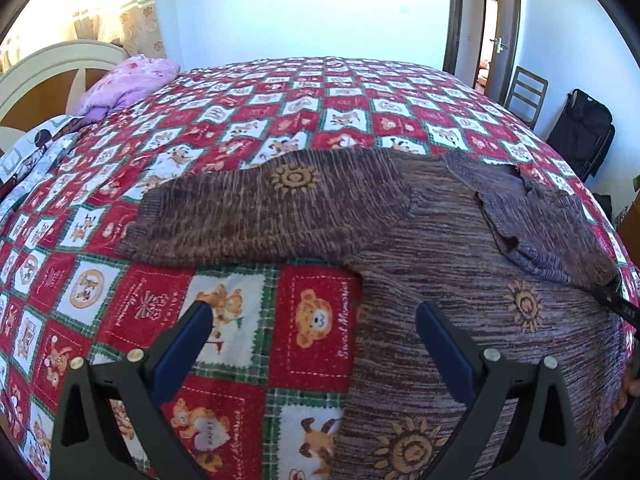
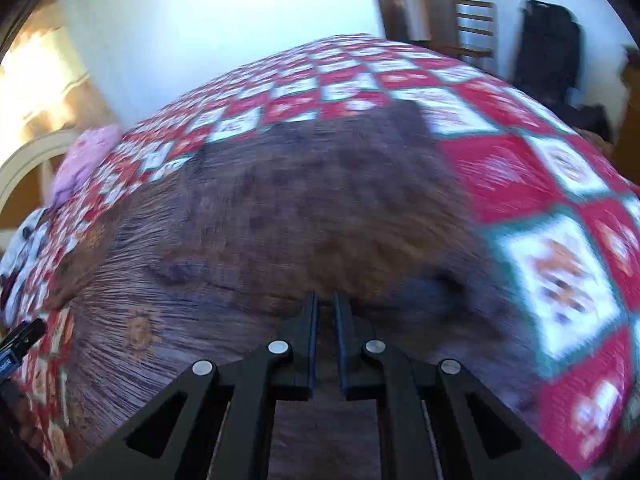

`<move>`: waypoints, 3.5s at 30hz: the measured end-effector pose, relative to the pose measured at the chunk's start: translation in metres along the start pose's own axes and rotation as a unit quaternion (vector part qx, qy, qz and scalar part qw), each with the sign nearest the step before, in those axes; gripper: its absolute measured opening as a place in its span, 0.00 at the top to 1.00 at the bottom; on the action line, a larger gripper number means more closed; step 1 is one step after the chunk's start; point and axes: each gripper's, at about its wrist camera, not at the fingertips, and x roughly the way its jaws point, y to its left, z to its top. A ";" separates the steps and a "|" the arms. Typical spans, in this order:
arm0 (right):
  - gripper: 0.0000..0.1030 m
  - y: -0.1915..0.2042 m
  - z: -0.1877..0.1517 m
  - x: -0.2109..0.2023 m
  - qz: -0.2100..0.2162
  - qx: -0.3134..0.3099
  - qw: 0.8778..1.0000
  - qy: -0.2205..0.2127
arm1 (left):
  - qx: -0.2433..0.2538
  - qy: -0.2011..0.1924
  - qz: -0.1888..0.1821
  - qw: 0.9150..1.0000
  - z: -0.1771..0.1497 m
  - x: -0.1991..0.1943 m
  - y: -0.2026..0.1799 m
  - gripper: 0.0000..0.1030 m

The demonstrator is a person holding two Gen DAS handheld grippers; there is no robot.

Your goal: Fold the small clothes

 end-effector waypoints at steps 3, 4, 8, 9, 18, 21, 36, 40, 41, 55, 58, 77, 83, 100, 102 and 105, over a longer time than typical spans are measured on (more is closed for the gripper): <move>0.92 -0.007 -0.004 -0.017 -0.004 0.014 1.000 -0.018 | -0.003 0.003 -0.005 1.000 -0.001 0.002 -0.001 0.00; 0.92 -0.001 -0.004 -0.024 0.017 0.014 0.999 -0.025 | 0.000 0.004 -0.004 1.000 -0.001 0.003 -0.004 0.00; 0.91 0.048 -0.003 -0.047 0.092 -0.047 0.992 -0.066 | 0.009 0.008 -0.015 1.000 -0.003 0.000 -0.014 0.00; 0.87 0.067 0.000 -0.045 0.118 -0.071 0.989 -0.061 | 0.012 0.006 -0.017 1.000 -0.004 -0.002 -0.016 0.00; 0.76 0.140 -0.007 -0.001 0.127 -0.173 0.976 -0.036 | 0.028 -0.012 0.003 1.000 -0.004 -0.007 -0.009 0.00; 0.81 0.139 -0.003 0.006 0.127 -0.174 0.976 -0.027 | 0.015 -0.001 0.003 1.000 -0.004 0.001 -0.003 0.00; 0.81 0.138 0.016 0.046 0.117 -0.170 0.979 0.000 | -0.001 0.022 -0.002 1.000 -0.005 0.017 0.002 0.00; 0.81 0.150 0.014 0.049 0.091 -0.215 0.972 -0.005 | -0.004 0.026 -0.003 1.000 -0.006 0.019 0.002 0.00; 0.80 0.151 0.013 0.050 0.089 -0.222 0.971 -0.004 | -0.003 0.026 -0.003 1.000 -0.006 0.019 0.001 0.00; 0.92 0.162 0.016 0.056 0.061 -0.294 0.954 0.010 | -0.003 0.010 -0.007 1.000 -0.005 0.004 0.003 0.00; 0.97 0.149 0.022 0.044 0.107 -0.234 0.966 0.011 | -0.003 0.005 -0.006 1.000 -0.005 0.001 0.006 0.00; 0.60 0.145 -0.014 -0.009 0.249 -0.162 0.955 0.013 | -0.042 0.005 0.022 0.999 0.000 0.009 0.048 0.00; 0.60 0.147 -0.019 -0.051 0.237 -0.141 0.960 -0.054 | -0.169 -0.021 0.063 0.983 0.008 0.008 0.132 0.01; 0.60 0.167 -0.043 -0.085 0.245 -0.150 0.956 -0.067 | -0.319 0.041 -0.015 0.947 0.024 0.091 0.173 0.38; 0.60 0.164 -0.044 -0.086 0.242 -0.147 0.957 -0.064 | -0.312 0.036 -0.015 0.949 0.029 0.093 0.171 0.41; 0.60 0.157 -0.045 -0.086 0.237 -0.134 0.960 -0.065 | -0.319 0.032 -0.017 0.947 0.029 0.098 0.172 0.70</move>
